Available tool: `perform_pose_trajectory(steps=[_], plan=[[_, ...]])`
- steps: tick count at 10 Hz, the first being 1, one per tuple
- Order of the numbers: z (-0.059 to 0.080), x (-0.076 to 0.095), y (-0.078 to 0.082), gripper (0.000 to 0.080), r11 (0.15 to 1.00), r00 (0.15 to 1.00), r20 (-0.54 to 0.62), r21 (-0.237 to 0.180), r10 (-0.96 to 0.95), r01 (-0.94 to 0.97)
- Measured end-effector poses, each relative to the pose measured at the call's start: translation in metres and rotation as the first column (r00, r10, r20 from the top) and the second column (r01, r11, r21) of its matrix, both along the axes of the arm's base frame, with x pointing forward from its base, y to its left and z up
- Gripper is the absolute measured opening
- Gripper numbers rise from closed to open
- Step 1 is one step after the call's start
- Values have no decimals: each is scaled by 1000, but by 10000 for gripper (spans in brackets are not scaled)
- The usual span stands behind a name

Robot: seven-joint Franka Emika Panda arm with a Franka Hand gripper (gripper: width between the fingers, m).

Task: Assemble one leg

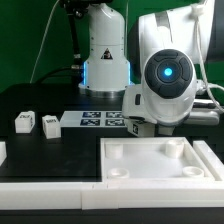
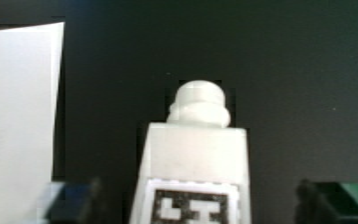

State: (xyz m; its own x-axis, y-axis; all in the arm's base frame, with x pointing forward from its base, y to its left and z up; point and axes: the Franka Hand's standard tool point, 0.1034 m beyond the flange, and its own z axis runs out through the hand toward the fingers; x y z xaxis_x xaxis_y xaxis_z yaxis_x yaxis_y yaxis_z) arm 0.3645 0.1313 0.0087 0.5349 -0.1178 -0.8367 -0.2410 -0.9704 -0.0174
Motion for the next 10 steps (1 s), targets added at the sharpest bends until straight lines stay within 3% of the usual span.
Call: perform_pose_trajectory(steps=[1,8,9,10], plan=[[0,0,0,283,1000,1000,0,0,0,0],[2,1,0,286,1000,1000,-1,1,0,0],[16,10,-2,287,1000,1000,-10,9,4,-4],[41,30,-3,287,1000,1000,-7,24,8,-8]])
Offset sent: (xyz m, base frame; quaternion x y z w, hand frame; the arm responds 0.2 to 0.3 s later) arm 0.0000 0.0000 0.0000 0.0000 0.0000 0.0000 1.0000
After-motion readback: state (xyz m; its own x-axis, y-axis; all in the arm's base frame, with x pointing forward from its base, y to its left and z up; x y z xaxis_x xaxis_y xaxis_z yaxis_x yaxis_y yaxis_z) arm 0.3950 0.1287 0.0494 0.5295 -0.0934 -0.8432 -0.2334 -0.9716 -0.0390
